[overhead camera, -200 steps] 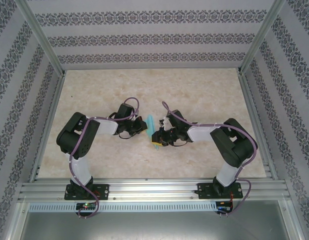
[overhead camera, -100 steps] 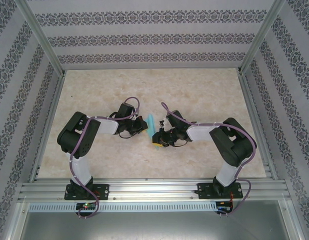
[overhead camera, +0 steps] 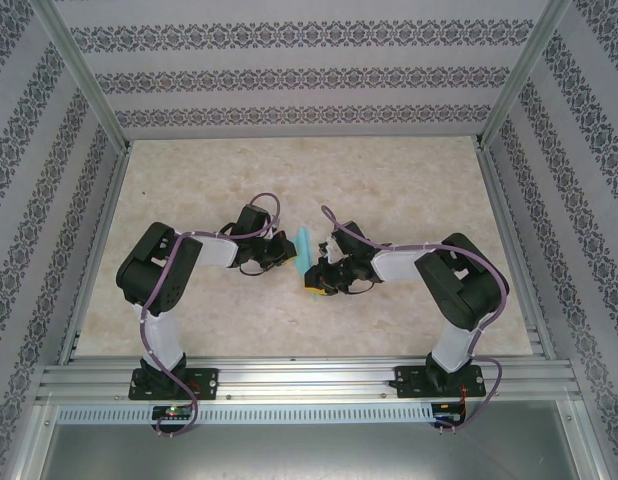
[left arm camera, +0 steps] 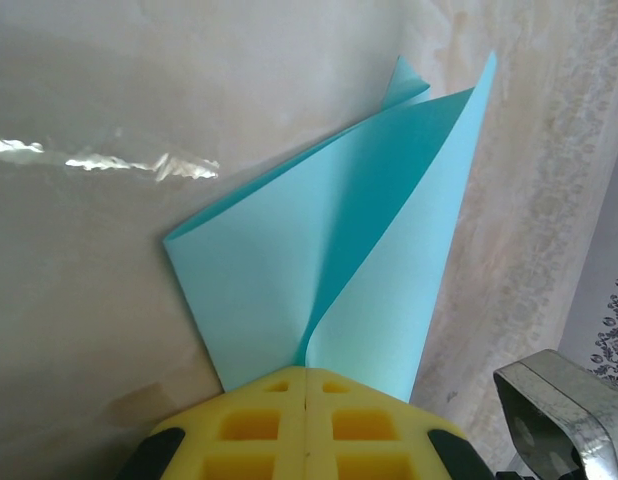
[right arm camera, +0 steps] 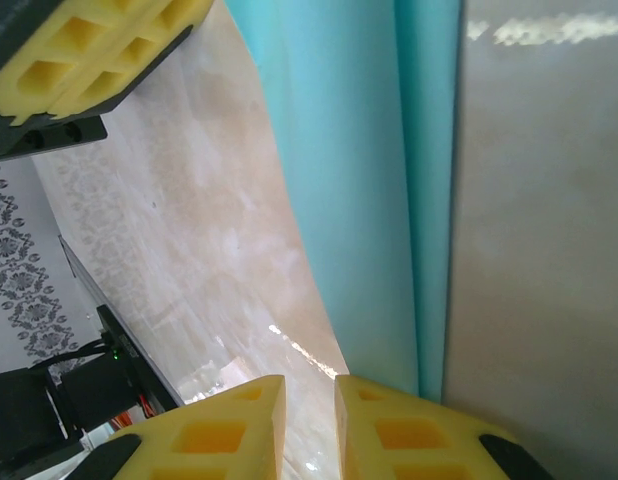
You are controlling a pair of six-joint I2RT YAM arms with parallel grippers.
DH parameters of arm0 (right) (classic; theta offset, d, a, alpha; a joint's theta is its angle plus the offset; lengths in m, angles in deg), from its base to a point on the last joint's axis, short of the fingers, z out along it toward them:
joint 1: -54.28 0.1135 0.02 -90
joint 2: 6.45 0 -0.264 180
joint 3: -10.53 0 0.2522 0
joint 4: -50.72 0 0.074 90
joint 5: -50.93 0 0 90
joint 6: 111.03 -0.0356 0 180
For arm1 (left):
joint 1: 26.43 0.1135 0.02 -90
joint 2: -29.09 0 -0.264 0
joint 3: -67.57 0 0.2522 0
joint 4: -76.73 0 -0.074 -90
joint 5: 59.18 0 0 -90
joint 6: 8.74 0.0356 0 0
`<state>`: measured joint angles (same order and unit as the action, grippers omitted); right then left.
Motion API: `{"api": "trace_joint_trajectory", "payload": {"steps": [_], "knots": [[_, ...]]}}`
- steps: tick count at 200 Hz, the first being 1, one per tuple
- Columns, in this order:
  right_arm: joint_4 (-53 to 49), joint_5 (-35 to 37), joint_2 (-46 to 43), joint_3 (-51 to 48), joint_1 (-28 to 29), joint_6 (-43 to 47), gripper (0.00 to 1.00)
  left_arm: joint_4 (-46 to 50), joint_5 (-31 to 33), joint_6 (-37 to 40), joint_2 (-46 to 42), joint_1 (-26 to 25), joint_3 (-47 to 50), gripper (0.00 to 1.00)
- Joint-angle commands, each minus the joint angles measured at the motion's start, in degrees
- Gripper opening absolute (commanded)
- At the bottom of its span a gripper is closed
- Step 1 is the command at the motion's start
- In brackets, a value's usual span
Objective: Fold a paper plane with a square sheet of paper (fold left side to right side)
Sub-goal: Fold the wing for the fifth time at the center of the table.
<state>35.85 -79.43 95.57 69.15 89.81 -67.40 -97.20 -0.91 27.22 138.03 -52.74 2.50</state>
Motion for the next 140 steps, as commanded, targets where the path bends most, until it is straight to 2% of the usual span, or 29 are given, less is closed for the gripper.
{"api": "trace_joint_trajectory", "payload": {"steps": [1,140], "knots": [[0.1,1.4,1.5,0.6,0.3,0.6,0.21,0.4,2.0,1.0,2.1,-0.2,-0.8,0.0],[-5.6,3.5,1.0,-2.2,-0.4,2.3,0.21,1.1,1.6,1.5,3.6,-0.3,-2.6,0.0]]}}
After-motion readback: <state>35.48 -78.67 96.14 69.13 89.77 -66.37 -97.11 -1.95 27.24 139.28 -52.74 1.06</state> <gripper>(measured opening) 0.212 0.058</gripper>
